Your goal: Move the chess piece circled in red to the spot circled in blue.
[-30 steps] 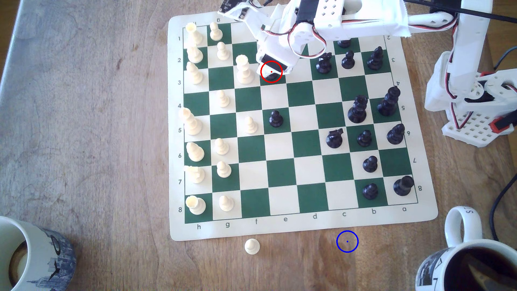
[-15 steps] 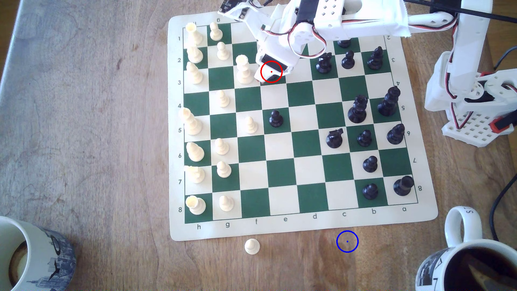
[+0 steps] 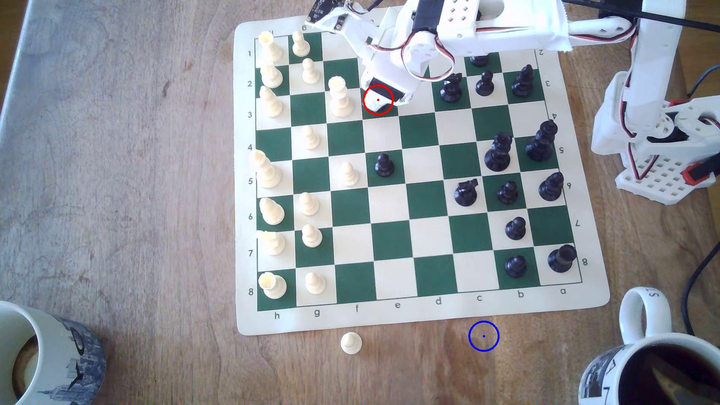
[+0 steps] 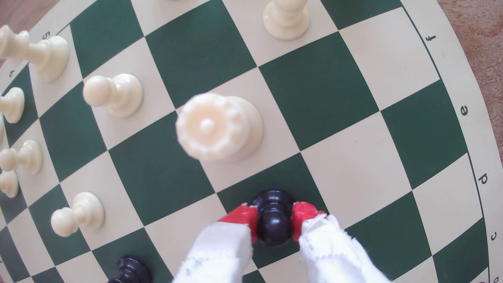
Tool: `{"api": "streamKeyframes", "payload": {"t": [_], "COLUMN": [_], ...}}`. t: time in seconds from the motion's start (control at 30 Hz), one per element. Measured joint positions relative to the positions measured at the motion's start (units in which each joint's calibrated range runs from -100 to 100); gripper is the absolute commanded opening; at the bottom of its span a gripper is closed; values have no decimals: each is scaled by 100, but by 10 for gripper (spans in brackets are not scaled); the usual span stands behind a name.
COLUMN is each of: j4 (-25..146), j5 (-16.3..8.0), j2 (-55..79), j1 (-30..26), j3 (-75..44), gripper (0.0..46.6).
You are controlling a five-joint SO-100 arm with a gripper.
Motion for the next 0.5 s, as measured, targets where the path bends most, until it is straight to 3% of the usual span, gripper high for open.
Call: {"api": "streamKeyframes", "payload": {"t": [0.07,0.3,0.5], "j4": [0,56,916], "j5": [0,0,0], "j2": [0,-159,-1517], "j1": [0,0,-177], "j3": [0,0,0], "gripper": [4,2,2]}}
